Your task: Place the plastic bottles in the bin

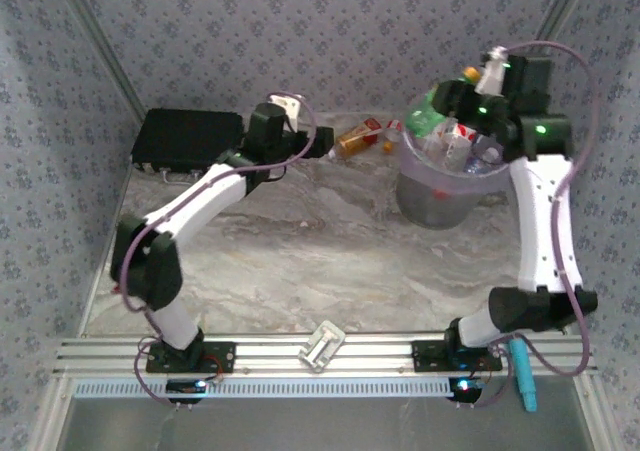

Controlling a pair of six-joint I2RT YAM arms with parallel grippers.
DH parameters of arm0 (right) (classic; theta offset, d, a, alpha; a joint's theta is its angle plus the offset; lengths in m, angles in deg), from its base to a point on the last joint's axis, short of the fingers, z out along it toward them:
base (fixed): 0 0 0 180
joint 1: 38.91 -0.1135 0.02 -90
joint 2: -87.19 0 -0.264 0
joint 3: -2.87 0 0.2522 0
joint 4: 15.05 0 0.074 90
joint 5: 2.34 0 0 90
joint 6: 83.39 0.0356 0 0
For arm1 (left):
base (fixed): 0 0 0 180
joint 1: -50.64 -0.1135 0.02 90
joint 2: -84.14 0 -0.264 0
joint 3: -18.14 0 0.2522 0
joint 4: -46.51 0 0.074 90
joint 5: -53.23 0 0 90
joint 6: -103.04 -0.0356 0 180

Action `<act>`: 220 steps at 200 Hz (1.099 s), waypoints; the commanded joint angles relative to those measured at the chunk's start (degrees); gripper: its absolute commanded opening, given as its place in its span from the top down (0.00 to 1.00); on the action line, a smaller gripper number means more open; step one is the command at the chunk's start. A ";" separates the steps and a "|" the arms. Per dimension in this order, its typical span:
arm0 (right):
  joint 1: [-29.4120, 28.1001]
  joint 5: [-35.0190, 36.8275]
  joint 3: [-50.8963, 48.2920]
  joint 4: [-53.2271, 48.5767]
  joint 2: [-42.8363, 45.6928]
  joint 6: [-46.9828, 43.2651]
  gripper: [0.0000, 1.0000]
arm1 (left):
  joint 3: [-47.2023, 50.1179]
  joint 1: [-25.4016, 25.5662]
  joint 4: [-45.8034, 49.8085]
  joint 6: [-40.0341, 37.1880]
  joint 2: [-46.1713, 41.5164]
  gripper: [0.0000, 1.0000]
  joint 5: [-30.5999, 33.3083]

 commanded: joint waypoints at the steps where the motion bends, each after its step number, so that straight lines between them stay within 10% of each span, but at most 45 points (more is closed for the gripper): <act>1: 7.45 -4.80 -4.42 -1.80 3.59 -1.48 0.38 | -7.05 -0.61 5.98 -4.56 6.23 0.00 -1.35; 78: 21.68 -4.05 -6.85 -0.53 3.16 -2.98 0.39 | -33.07 -2.29 10.48 -6.93 30.63 0.00 -5.79; 168: 20.64 -3.65 -7.72 -6.49 -2.98 -10.41 0.37 | -65.42 -2.54 25.52 -8.00 53.27 0.00 -9.70; 220: 17.98 -7.17 -9.51 -12.80 -4.69 -14.33 0.36 | -66.90 -3.21 25.05 -5.89 56.52 0.00 -10.91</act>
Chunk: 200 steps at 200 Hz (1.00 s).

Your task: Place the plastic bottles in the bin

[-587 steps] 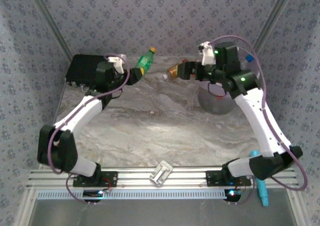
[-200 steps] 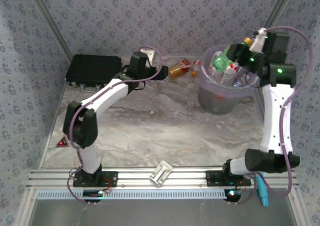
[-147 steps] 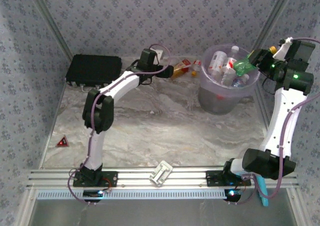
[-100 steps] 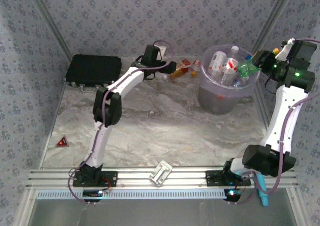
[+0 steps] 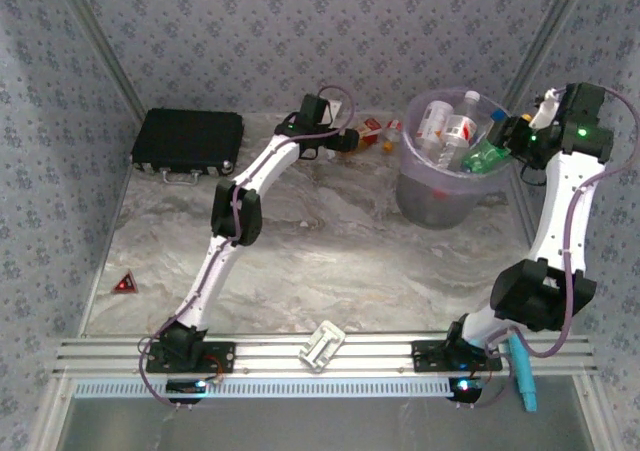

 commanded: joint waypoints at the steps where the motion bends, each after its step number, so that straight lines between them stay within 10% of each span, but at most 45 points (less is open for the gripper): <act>1: -1.30 -3.46 -1.69 -5.54 -0.10 -2.80 0.36 | -2.31 -0.72 1.42 0.84 1.38 0.00 -1.78; 73: -0.28 0.40 7.86 -8.75 0.60 -0.60 0.06 | -2.25 -1.38 0.84 2.35 3.59 0.00 -3.94; 134: -4.73 3.75 6.52 -3.53 -1.95 0.65 0.32 | -2.41 -1.58 0.03 3.48 4.65 0.00 -5.04; 200: -5.39 1.78 1.68 -0.26 -1.62 1.28 0.37 | -2.33 -1.65 0.60 3.39 4.66 0.16 -6.49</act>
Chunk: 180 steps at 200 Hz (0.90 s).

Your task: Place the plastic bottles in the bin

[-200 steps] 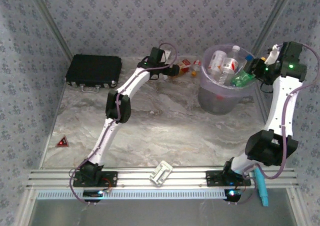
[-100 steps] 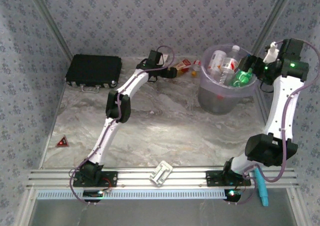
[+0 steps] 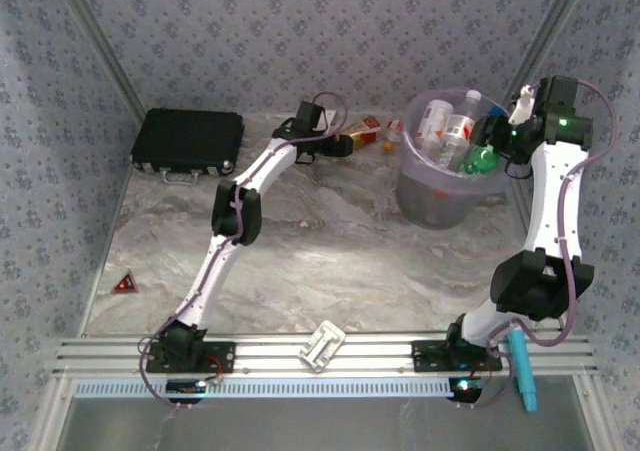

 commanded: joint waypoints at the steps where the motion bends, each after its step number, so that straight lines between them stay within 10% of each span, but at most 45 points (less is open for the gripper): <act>1: 0.09 -1.36 -0.32 0.63 1.60 0.63 0.37 | -2.09 -0.16 0.05 -0.17 1.47 0.16 -1.77; 180: 0.46 -9.47 0.12 2.19 12.25 4.14 0.37 | 4.37 0.23 7.92 1.33 -5.95 0.58 -0.97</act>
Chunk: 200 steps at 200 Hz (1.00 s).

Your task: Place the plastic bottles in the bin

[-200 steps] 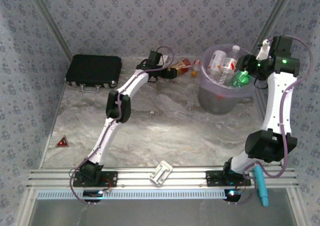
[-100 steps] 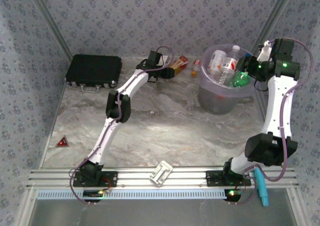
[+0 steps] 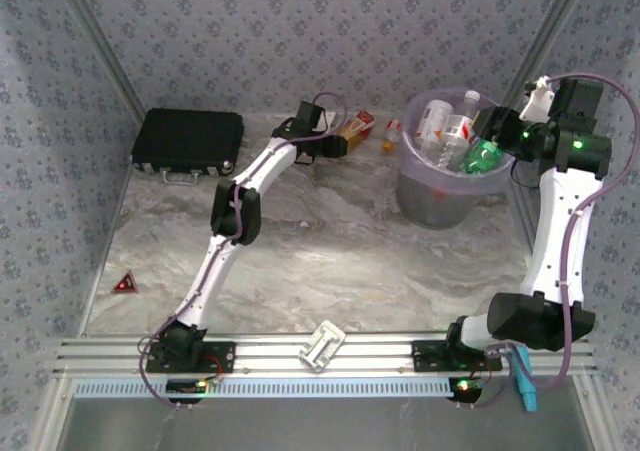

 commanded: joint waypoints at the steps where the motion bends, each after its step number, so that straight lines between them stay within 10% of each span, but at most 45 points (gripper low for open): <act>1: -0.25 -1.70 0.82 -0.42 1.83 0.91 0.37 | 3.31 0.22 5.74 0.54 -4.84 0.58 0.16; 68: -0.46 -2.19 -0.01 -0.31 3.05 1.13 0.37 | 39.87 2.56 -7.19 -0.90 -28.20 0.57 2.71; 83: -0.94 -2.34 -0.51 0.18 3.07 1.27 0.37 | 41.58 2.73 -6.58 -2.51 -29.80 0.40 4.12; 120: -1.27 -1.38 -0.81 -0.20 3.19 1.11 0.37 | 32.92 3.10 1.21 -7.78 -25.36 0.01 6.62; 200: -0.91 -0.85 -0.61 -0.95 3.28 0.22 0.36 | 2.78 3.91 16.26 -2.07 -5.44 0.00 16.42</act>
